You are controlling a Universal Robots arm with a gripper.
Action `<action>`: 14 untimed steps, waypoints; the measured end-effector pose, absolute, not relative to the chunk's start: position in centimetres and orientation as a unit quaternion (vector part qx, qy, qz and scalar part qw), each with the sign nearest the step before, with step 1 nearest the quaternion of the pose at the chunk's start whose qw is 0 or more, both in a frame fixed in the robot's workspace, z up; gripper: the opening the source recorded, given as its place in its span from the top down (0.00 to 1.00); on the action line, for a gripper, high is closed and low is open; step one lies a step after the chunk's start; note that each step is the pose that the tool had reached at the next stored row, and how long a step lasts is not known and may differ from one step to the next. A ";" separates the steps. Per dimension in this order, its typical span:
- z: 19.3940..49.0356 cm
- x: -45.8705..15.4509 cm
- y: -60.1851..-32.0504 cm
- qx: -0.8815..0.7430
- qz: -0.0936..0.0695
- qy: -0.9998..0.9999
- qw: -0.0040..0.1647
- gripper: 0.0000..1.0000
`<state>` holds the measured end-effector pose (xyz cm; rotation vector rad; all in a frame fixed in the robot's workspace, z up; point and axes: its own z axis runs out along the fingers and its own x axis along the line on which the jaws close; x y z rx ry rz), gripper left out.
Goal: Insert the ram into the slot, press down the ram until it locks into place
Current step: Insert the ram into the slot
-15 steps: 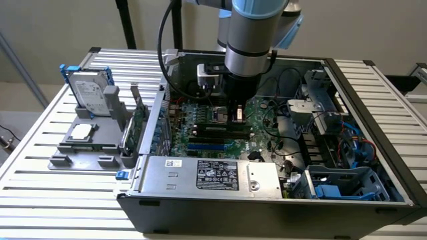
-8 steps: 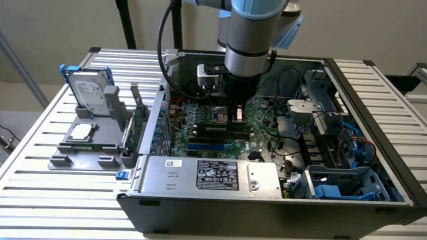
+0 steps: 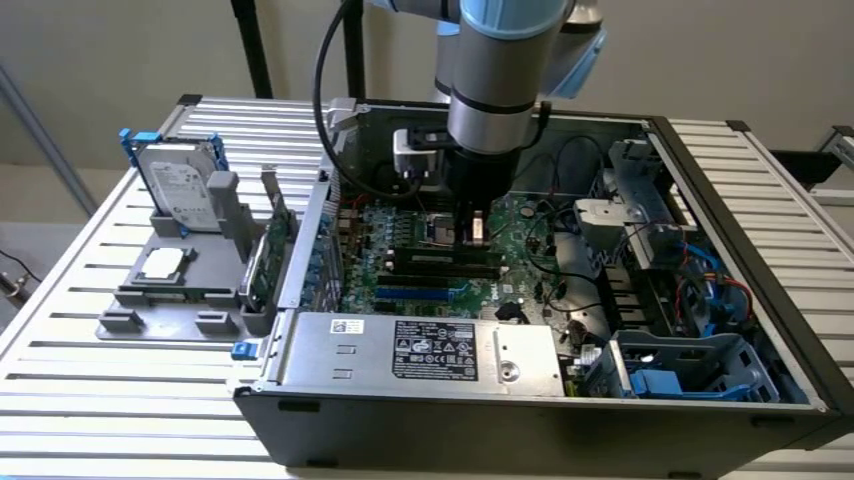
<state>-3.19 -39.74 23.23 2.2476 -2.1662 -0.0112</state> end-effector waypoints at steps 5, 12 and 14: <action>23.1 -3.2 -39.6 0.720 -0.002 -0.694 0.009 0.87; 23.0 -3.3 -39.6 0.720 0.003 -0.694 0.011 0.87; 22.9 -3.3 -39.6 0.720 0.004 -0.694 0.012 0.87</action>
